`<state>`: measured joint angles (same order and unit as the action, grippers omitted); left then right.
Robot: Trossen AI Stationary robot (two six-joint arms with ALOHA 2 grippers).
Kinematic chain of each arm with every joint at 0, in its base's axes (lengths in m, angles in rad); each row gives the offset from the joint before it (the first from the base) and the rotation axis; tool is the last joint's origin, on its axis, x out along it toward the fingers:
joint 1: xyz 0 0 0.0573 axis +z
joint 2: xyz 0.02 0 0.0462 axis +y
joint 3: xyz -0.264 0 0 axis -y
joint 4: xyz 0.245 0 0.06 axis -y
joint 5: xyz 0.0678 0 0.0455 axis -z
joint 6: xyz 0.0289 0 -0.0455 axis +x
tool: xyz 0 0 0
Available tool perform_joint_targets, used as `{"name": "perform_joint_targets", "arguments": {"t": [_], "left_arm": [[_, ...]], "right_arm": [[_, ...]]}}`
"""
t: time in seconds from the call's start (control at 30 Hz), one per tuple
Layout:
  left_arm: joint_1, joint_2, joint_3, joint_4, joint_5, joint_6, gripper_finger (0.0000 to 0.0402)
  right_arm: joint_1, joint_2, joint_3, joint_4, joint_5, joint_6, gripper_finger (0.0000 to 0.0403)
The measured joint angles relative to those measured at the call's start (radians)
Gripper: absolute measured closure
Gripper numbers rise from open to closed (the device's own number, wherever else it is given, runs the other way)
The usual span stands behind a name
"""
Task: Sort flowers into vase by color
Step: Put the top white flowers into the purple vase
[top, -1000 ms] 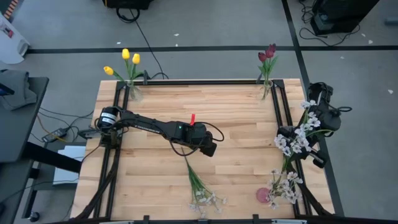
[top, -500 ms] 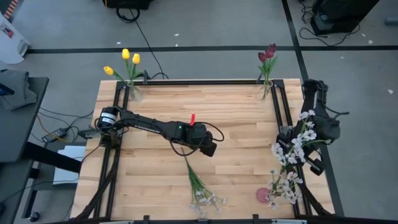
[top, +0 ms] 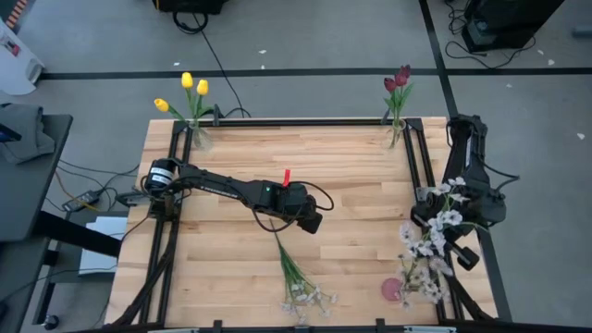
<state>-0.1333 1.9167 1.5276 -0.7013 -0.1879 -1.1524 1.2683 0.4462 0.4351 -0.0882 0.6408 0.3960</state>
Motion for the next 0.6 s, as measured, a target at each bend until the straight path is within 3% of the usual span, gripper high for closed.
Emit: {"name": "perform_joint_targets", "arguments": {"t": [0.6], "left_arm": [[0.003,0.0,0.0,0.0,0.024,0.08,0.0214]], "right_arm": [[0.057,0.154,0.003,0.032,0.041,0.082,0.039]]}}
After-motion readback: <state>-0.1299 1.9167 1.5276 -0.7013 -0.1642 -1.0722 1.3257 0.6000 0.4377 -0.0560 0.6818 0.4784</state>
